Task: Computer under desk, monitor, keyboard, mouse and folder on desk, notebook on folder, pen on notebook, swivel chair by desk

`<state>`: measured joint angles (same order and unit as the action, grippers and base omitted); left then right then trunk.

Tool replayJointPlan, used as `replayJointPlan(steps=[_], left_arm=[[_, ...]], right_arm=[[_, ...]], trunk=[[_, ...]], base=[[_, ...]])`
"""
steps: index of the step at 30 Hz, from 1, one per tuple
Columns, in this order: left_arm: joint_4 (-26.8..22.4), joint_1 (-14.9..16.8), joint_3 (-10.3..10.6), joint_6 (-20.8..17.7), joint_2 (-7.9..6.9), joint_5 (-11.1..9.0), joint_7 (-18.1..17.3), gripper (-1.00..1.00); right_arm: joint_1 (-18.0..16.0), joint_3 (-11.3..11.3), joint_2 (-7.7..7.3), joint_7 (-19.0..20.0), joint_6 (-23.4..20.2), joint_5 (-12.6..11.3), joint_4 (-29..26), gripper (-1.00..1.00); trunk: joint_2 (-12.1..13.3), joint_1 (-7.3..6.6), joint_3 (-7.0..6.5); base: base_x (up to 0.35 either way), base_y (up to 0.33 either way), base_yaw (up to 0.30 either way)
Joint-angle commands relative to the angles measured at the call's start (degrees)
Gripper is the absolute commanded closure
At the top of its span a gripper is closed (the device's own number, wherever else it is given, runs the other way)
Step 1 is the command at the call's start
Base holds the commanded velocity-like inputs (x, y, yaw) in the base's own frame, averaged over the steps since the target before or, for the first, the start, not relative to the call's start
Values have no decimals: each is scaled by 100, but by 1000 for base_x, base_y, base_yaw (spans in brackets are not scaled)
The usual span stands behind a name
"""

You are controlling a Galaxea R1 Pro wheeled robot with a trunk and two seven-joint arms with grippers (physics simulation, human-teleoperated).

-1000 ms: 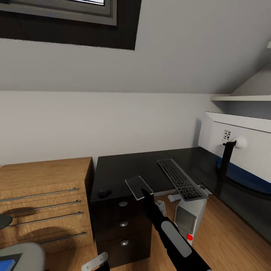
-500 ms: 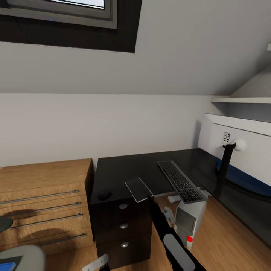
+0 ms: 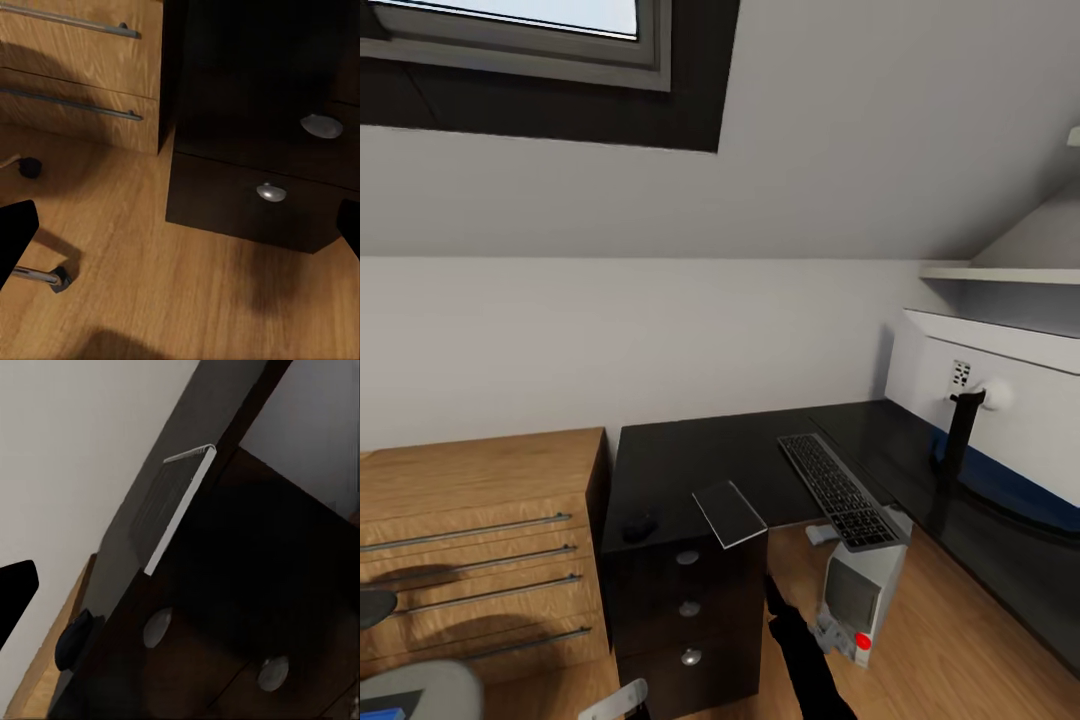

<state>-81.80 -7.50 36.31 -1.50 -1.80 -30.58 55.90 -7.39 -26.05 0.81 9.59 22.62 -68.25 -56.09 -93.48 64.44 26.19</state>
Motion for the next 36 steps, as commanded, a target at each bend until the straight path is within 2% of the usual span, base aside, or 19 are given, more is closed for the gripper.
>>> replayJointPlan(steps=[1,2,5,8,10,15,16,22,28,36], left_arm=[[-3,3,7,-16,-4,-23,27,-100],[13,3,2,-16,-4,-18,27,-100],[20,3,-3,-17,-4,-16,27,-100],[36,3,-7,-17,-4,-21,25,-100],[106,3,-9,-27,-4,-29,7,-100],[245,3,-16,-34,39,-30,-101,-100],[484,3,-34,-39,144,-30,-269,-100],[1019,30,-199,-35,298,-27,-515,-100],[1602,232,-297,-34,455,-31,-728,-100],[2236,466,-322,-44,498,-46,-945,-100]], right_arm=[[26,-14,-22,55,79,-20,6,-100],[134,-18,-119,96,328,80,19,-100],[194,-19,-189,114,522,120,91,-100],[215,-16,-218,124,592,146,235,-100],[233,-14,-249,131,655,241,623,-100],[236,-14,-250,131,686,349,967,-100],[237,-7,-247,129,701,417,1165,-100],[236,8,-236,124,714,459,1668,-100],[223,15,-227,100,719,474,2115,-100],[190,45,-242,-9,716,460,2721,-100]], trunk=[[39,-23,-14],[79,-45,-32],[199,-111,-86],[319,-176,-140],[400,-220,-175],[600,-330,-265],[640,-352,-283],[881,-484,-391],[1121,-616,-499],[1442,-791,-642]], base=[[0,0,0],[0,0,0],[0,0,0],[0,0,0],[0,0,0],[0,0,0],[0,0,0],[0,0,0],[0,0,0],[0,0,0]])
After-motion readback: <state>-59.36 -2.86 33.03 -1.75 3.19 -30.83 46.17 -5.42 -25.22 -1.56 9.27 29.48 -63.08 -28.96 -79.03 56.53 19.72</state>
